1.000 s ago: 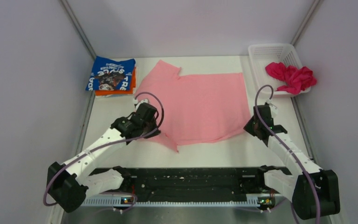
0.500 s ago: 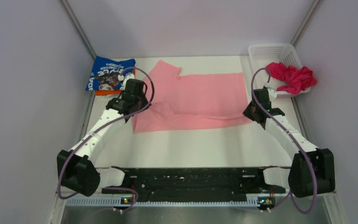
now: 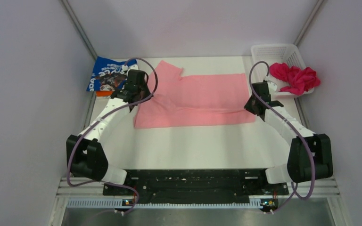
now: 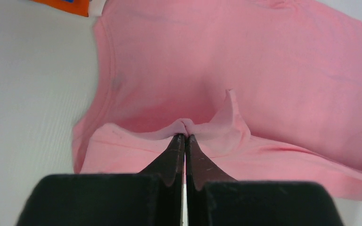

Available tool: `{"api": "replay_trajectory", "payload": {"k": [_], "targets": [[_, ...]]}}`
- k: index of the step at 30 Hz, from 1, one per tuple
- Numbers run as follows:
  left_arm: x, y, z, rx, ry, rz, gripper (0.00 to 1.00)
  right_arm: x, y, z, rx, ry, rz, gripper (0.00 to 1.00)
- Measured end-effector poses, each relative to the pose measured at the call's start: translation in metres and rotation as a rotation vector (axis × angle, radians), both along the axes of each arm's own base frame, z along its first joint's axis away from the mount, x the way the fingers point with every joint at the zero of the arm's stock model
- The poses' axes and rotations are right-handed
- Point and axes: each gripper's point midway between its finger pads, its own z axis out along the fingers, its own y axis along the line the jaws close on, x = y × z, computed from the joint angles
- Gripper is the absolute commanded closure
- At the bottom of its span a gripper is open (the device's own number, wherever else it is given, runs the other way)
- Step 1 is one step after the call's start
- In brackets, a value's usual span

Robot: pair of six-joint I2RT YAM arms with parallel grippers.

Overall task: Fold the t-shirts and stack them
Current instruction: Fold the flattened tshirt in 1/3 of the way

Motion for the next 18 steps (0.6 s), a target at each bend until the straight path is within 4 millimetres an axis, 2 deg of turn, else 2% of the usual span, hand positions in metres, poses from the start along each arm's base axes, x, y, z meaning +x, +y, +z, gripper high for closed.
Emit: {"api": "replay_trajectory", "payload": {"k": [3,6,7,9,10,11,14,16,18], "targets": [[0.009,0.001,-0.007,0.009,0.01,-0.011,1.0,0.007,0.0,-0.002,-0.005,-0.005,0.003,1.0],[0.022,0.004,-0.018,0.022,0.019,-0.014,0.86,0.012,-0.001,-0.006,-0.009,-0.008,-0.003,0.97],[0.027,0.005,-0.022,0.026,0.024,-0.011,0.74,0.014,-0.001,-0.008,-0.01,-0.01,-0.006,0.91],[0.041,0.009,-0.033,0.032,0.045,0.003,0.34,0.019,-0.003,-0.013,-0.015,0.001,-0.014,0.67],[0.052,0.012,-0.039,0.03,0.062,0.02,0.07,0.024,-0.004,-0.017,-0.019,0.008,-0.017,0.55],[0.065,0.015,-0.044,0.03,0.074,0.03,0.02,0.027,-0.005,-0.019,-0.018,0.011,-0.025,0.42],[0.098,0.021,-0.057,0.03,0.109,0.058,0.01,0.039,-0.007,-0.022,-0.031,0.023,-0.03,0.13],[0.108,0.026,-0.062,0.031,0.131,0.072,0.01,0.044,-0.007,-0.018,-0.03,0.011,-0.033,0.02],[0.105,0.026,-0.064,0.027,0.151,0.069,0.01,0.047,-0.006,-0.014,-0.03,-0.001,-0.028,0.01]]}}
